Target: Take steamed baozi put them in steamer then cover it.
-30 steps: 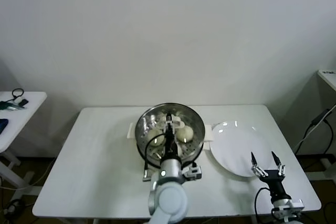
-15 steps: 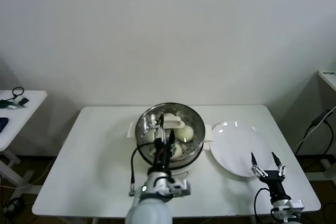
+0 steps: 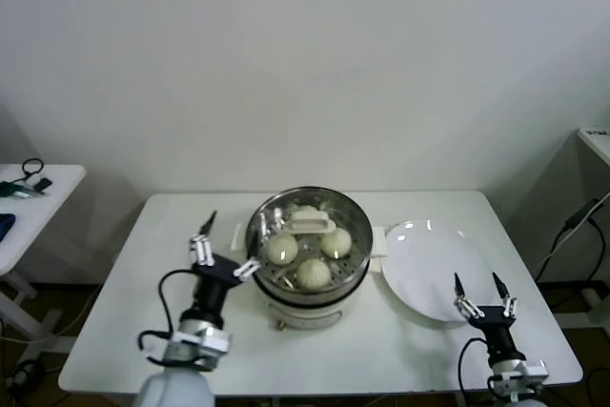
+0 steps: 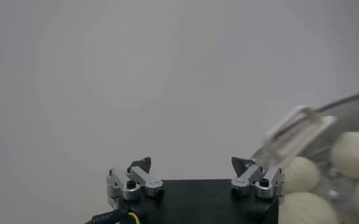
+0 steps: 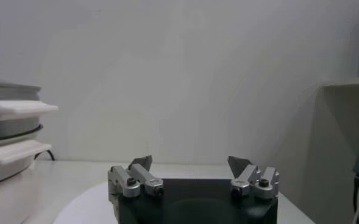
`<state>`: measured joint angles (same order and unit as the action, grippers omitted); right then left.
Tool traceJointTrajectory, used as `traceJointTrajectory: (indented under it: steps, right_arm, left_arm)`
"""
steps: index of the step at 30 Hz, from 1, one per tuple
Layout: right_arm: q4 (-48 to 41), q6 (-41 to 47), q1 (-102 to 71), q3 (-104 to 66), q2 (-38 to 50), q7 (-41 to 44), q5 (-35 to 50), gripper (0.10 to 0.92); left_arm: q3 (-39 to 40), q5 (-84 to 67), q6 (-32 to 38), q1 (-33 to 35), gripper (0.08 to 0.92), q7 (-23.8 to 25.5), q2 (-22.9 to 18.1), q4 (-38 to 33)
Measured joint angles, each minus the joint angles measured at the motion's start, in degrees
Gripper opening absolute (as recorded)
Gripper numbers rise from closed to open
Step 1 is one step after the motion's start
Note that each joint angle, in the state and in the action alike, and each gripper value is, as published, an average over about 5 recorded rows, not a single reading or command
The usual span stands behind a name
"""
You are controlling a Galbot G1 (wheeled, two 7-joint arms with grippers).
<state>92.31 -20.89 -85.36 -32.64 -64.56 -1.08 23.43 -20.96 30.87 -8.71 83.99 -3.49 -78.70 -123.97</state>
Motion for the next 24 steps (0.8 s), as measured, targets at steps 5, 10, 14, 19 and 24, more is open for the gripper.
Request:
traceJointTrajectory:
  steps: [5,10,14,19,24]
  right_arm:
    - [-0.63,0.02,0.55,0.47,0.09,-0.09,-0.37,0.823]
    - [-1.36,0.15,1.08,1.04,0.24,-0.10,-0.32,0.823]
    - [-1.62,0.23,1.35,1.53,0.30,-0.12,-0.20,0.823]
    - [-1.64,0.25,1.43,1.95,0.26,-0.12,-0.11,0.823]
    - [-1.75,0.27,1.43,2.16,0.24,-0.17,-0.01,0.823]
  left_arm:
    - [-7.19,-14.35,4.57,1.49,0.823,-0.23,2.77,2.73]
    - [-10.95,-24.88,8.80,2.15,0.823,-0.60,4.19,7.64]
    - [-12.07,-30.24,12.19,2.12,0.823,-0.70,4.40,12.35]
    - [-12.41,-35.17,15.56,2.37,0.823,-0.50,4.33,16.84]
    - [-12.36,-38.60,17.61,2.88,0.823,0.02,4.19,19.21]
